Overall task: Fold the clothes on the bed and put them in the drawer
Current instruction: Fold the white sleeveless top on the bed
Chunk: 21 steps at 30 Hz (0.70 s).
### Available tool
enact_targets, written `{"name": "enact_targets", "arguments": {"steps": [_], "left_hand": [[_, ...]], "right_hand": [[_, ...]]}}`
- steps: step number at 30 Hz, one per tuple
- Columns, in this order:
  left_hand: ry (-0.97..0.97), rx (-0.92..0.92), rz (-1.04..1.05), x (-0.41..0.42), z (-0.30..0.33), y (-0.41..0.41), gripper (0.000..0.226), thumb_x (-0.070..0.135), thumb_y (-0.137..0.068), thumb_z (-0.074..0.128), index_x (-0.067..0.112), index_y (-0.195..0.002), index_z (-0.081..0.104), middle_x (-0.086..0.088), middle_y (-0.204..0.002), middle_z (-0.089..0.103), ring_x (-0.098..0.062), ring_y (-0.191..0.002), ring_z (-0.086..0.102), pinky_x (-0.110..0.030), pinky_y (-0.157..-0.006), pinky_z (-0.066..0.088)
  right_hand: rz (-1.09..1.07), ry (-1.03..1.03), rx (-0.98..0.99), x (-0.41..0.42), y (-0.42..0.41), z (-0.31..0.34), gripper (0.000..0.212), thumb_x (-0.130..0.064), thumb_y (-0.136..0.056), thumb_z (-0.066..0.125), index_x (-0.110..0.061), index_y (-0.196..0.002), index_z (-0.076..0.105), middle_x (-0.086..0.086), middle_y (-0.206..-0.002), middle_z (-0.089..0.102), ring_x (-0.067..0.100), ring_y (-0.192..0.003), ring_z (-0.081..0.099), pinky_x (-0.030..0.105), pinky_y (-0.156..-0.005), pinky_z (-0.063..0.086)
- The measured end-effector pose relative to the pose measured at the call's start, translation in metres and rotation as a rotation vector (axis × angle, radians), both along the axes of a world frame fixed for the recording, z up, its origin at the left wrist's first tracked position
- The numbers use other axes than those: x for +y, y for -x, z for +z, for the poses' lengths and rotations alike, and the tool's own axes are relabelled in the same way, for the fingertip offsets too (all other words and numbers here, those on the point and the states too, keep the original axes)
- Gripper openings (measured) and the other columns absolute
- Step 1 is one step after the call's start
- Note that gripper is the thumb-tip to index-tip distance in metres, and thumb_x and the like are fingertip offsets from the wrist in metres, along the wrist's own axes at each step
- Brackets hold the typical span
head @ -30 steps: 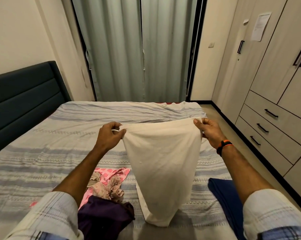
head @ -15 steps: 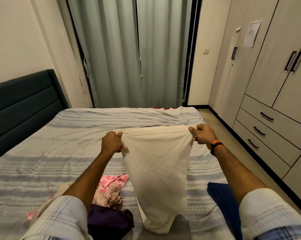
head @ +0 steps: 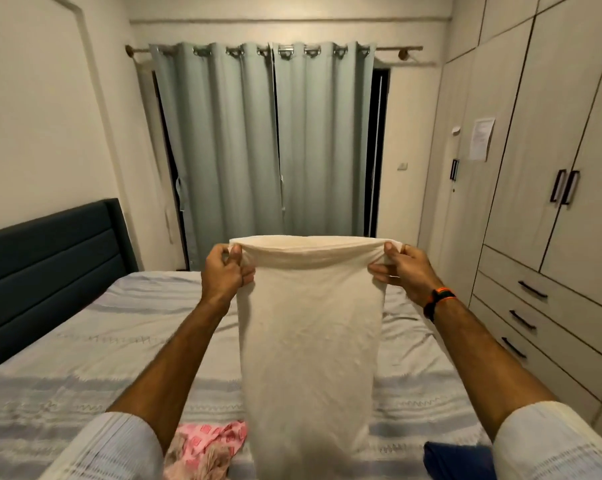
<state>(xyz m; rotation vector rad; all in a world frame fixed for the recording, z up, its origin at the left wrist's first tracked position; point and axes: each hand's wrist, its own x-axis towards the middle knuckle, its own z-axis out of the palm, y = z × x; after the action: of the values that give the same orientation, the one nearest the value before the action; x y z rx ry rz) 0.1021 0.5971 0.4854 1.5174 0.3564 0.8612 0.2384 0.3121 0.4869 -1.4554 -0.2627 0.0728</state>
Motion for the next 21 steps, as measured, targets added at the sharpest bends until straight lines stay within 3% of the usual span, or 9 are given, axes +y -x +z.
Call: {"name": "enact_targets", "arguments": {"steps": [3,5,8,12,18,21], "left_hand": [[-0.025,-0.092,-0.001,-0.002,0.052,-0.007,0.016,0.024,-0.104,0.046,0.016,-0.090,0.048,-0.014,-0.091,0.060,-0.019,-0.068,0.063,-0.022,-0.054,0.057],[-0.047,-0.125,0.003,-0.003,0.078,-0.008,0.013,0.024,-0.103,0.047,0.015,-0.094,0.050,-0.009,-0.090,0.061,-0.017,-0.070,0.064,-0.021,-0.057,0.057],[-0.099,-0.166,0.029,-0.004,0.110,-0.006,0.016,0.024,-0.102,0.049,0.008,-0.105,0.051,-0.002,-0.087,0.059,-0.015,-0.072,0.063,-0.024,-0.063,0.058],[-0.162,-0.193,0.053,-0.001,0.137,-0.006,0.021,0.025,-0.101,0.051,0.007,-0.109,0.055,-0.008,-0.098,0.061,-0.014,-0.078,0.065,-0.032,-0.072,0.060],[-0.161,-0.232,0.055,-0.005,0.161,-0.004,0.020,0.027,-0.102,0.048,0.009,-0.109,0.052,-0.004,-0.097,0.059,-0.014,-0.077,0.066,-0.026,-0.067,0.059],[-0.184,-0.189,0.093,-0.004,0.162,-0.001,0.021,0.030,-0.102,0.048,0.011,-0.108,0.052,-0.005,-0.093,0.063,-0.016,-0.065,0.069,-0.029,-0.062,0.060]], "right_hand": [[-0.024,-0.032,-0.069,0.001,-0.007,0.048,0.028,-0.025,-0.103,0.051,0.000,-0.114,0.052,0.023,-0.106,0.066,0.031,-0.083,0.071,0.045,-0.078,0.059],[-0.033,-0.059,-0.104,0.001,-0.009,0.072,0.037,-0.024,-0.102,0.052,0.006,-0.122,0.051,0.024,-0.109,0.066,0.029,-0.079,0.072,0.039,-0.071,0.062],[-0.043,-0.109,-0.157,-0.001,-0.010,0.103,0.037,-0.023,-0.102,0.053,0.006,-0.125,0.052,0.023,-0.112,0.066,0.026,-0.076,0.072,0.034,-0.068,0.062],[-0.045,-0.161,-0.199,-0.001,-0.007,0.130,0.030,-0.021,-0.102,0.052,0.001,-0.121,0.055,0.022,-0.117,0.065,0.024,-0.083,0.071,0.032,-0.070,0.062],[-0.042,-0.158,-0.263,-0.004,0.002,0.157,0.031,-0.022,-0.102,0.051,0.000,-0.124,0.055,0.019,-0.118,0.065,0.024,-0.089,0.071,0.032,-0.069,0.062],[-0.031,-0.127,-0.259,-0.008,0.010,0.162,0.031,-0.022,-0.102,0.052,0.001,-0.122,0.056,0.021,-0.113,0.066,0.026,-0.083,0.071,0.034,-0.067,0.062]]}}
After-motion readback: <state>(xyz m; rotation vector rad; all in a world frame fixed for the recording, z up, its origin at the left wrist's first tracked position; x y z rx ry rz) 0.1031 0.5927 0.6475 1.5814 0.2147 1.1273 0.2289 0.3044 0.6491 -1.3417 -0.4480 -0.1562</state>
